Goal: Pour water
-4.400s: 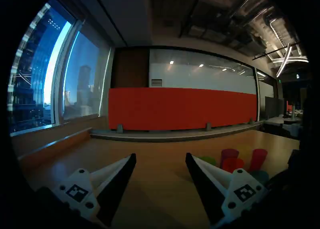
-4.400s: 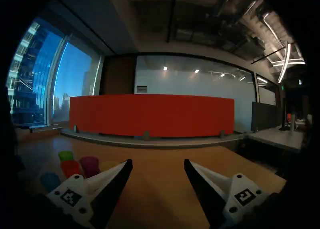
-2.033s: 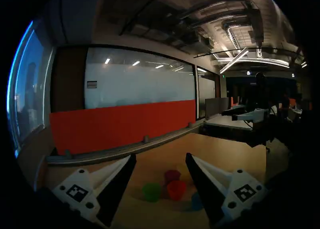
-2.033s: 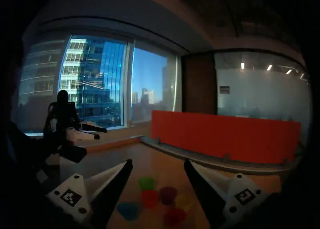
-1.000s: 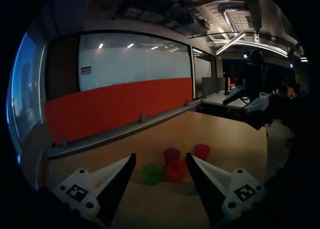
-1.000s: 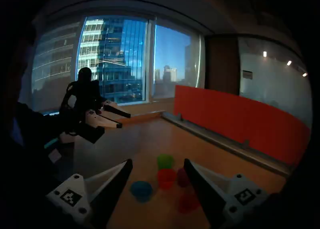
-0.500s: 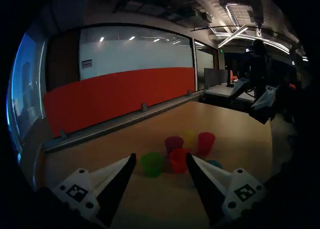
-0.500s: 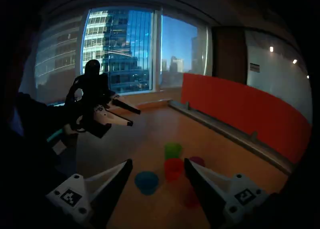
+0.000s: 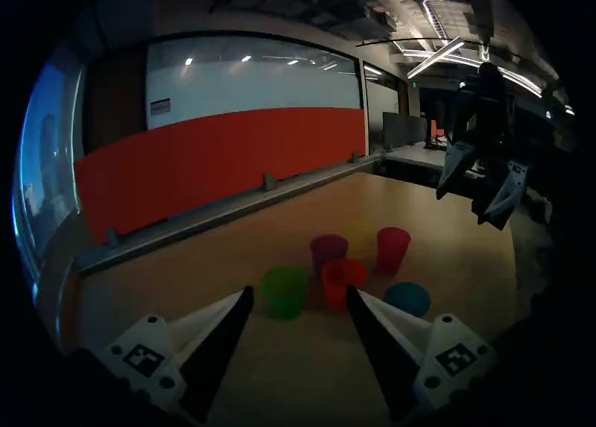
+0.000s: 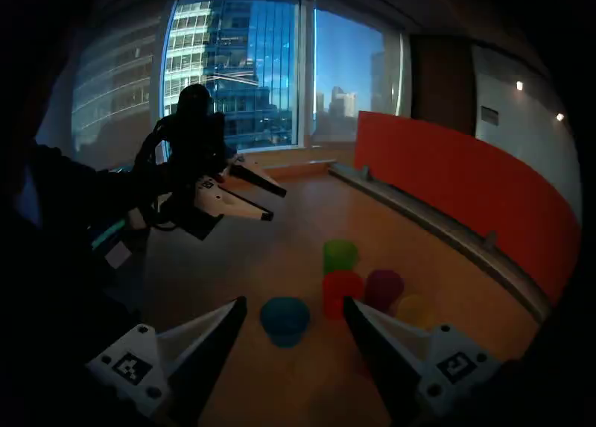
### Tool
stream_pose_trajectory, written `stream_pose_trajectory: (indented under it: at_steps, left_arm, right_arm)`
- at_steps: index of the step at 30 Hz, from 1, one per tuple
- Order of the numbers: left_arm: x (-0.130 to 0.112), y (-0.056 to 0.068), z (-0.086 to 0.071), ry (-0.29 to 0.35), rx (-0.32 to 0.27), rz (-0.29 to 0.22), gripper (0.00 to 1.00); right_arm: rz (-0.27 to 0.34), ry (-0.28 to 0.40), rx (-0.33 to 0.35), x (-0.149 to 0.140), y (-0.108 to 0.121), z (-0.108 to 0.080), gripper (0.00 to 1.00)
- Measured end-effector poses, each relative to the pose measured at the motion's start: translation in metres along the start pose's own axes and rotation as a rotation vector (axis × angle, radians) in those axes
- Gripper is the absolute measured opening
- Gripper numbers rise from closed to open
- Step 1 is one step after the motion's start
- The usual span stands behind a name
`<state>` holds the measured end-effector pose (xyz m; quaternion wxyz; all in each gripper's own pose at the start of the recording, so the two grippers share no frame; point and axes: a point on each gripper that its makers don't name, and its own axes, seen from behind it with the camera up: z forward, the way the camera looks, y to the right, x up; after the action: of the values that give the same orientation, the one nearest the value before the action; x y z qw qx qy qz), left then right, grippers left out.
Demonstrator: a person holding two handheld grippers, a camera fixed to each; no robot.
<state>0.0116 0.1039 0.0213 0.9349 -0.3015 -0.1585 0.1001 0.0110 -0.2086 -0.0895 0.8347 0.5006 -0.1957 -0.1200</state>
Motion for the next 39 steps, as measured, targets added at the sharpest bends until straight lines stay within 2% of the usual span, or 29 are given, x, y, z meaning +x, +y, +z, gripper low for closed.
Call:
stream_pose_trajectory:
  at_steps: [15, 35, 39]
  left_arm:
    - [-0.036, -0.006, 0.030, -0.075, 0.010, 0.016, 0.92]
    - [-0.069, -0.009, 0.061, -0.160, 0.010, 0.043, 0.92]
    - [-0.072, -0.006, 0.068, -0.172, 0.002, 0.044, 0.92]
  right_arm:
    - [-0.037, -0.094, 0.018, -0.043, -0.006, 0.037, 1.00]
    - [-0.019, -0.176, 0.050, -0.083, -0.005, 0.078, 1.00]
    - [-0.009, -0.183, 0.059, -0.088, -0.005, 0.085, 1.00]
